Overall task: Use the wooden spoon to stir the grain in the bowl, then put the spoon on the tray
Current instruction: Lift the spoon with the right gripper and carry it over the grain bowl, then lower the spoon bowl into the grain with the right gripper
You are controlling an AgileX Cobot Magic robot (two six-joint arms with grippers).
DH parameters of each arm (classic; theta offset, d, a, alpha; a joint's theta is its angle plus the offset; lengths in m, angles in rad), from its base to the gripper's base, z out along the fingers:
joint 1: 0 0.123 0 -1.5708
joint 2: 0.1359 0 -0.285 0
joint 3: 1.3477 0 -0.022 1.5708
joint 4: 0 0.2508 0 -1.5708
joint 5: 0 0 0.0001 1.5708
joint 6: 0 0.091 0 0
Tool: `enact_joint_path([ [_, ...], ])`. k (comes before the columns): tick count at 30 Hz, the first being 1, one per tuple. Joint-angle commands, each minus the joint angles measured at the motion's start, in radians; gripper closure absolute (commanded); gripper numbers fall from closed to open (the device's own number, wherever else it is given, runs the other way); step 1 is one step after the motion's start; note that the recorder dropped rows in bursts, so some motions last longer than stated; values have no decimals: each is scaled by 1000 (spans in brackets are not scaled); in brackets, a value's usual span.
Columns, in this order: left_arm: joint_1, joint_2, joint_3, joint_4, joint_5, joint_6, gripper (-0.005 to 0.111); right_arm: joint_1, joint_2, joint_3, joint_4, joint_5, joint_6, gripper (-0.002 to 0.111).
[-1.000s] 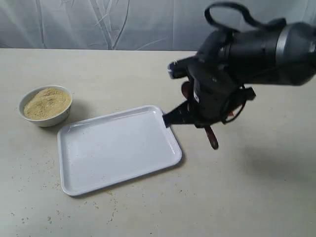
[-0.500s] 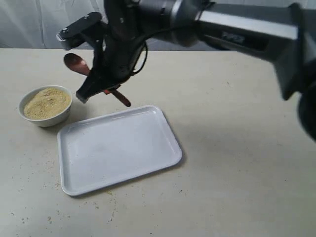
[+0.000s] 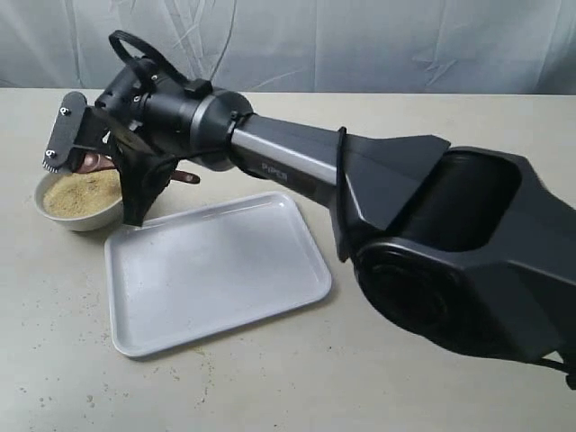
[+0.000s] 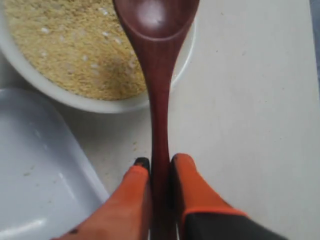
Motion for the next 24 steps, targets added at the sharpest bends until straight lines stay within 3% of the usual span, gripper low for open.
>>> enact_joint_path([
  [1,1,-5,5,1,-4,-1,106,3,13,-14,-52,-90,-12,108],
  [24,1,-5,5,1,-6,-1,106,12,59,-12,-67,-125,-37,108],
])
